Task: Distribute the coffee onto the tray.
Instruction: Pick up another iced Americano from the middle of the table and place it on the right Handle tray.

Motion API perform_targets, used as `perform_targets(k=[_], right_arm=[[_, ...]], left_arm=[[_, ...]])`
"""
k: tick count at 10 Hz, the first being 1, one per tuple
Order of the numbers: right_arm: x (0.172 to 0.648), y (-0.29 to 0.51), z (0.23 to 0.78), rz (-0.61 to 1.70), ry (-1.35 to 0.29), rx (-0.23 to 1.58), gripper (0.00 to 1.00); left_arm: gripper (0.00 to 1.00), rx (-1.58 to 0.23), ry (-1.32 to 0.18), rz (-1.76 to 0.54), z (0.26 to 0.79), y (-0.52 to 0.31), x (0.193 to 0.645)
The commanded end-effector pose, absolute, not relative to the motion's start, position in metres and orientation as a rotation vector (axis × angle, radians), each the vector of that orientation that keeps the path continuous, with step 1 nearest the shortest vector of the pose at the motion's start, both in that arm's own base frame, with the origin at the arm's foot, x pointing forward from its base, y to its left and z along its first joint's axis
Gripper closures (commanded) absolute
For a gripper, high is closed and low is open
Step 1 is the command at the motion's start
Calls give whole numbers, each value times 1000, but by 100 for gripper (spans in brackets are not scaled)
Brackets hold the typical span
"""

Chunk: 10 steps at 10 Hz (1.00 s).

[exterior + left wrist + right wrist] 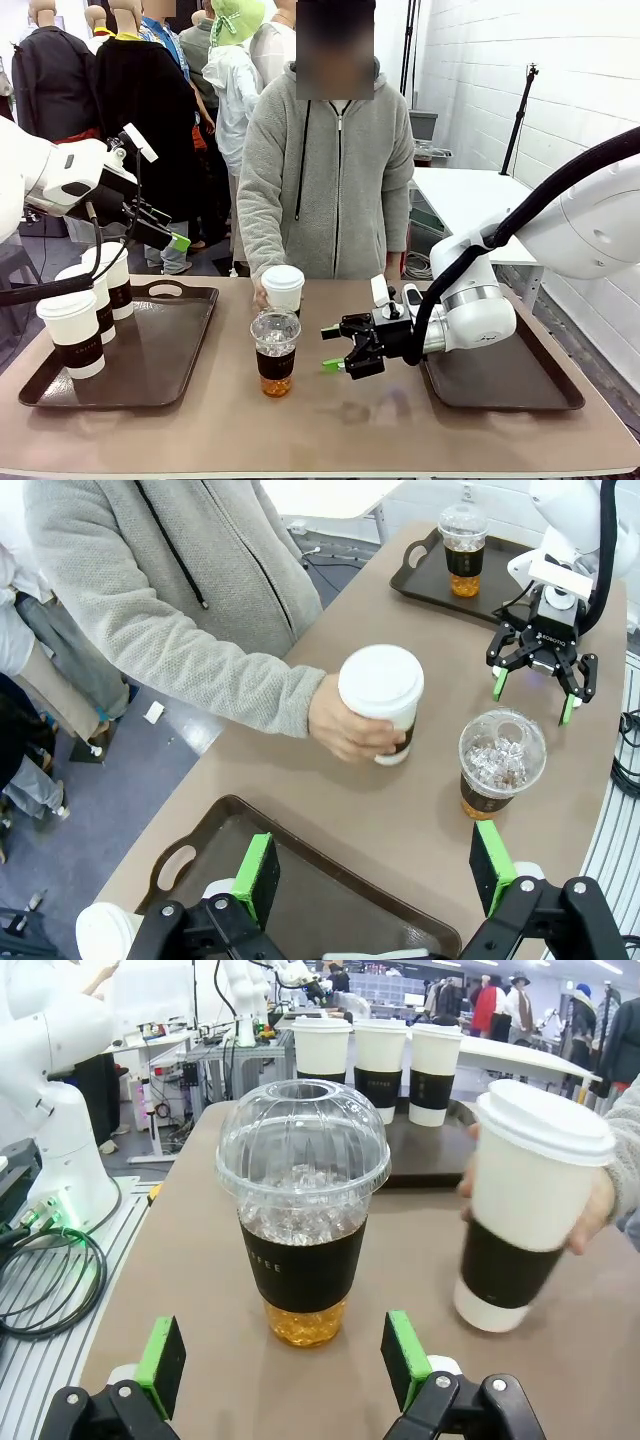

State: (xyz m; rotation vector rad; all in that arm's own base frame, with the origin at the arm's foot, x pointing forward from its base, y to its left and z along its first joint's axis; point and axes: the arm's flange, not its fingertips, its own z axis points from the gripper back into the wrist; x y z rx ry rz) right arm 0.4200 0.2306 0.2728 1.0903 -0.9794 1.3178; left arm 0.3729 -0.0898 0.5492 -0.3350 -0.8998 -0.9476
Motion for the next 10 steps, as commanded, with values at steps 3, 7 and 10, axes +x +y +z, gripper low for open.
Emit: perform_targets(k=[3, 7, 10], right_arm=[[425, 245, 272, 1290, -979, 1083, 0], [422, 236, 273, 1323, -977, 1096, 0], [423, 236, 273, 1323, -977, 1097, 0]], left_arm=[[0, -339, -903, -962, 547, -87, 375], [0, -339, -903, -962, 547, -87, 375], [0, -339, -903, -962, 547, -87, 375]])
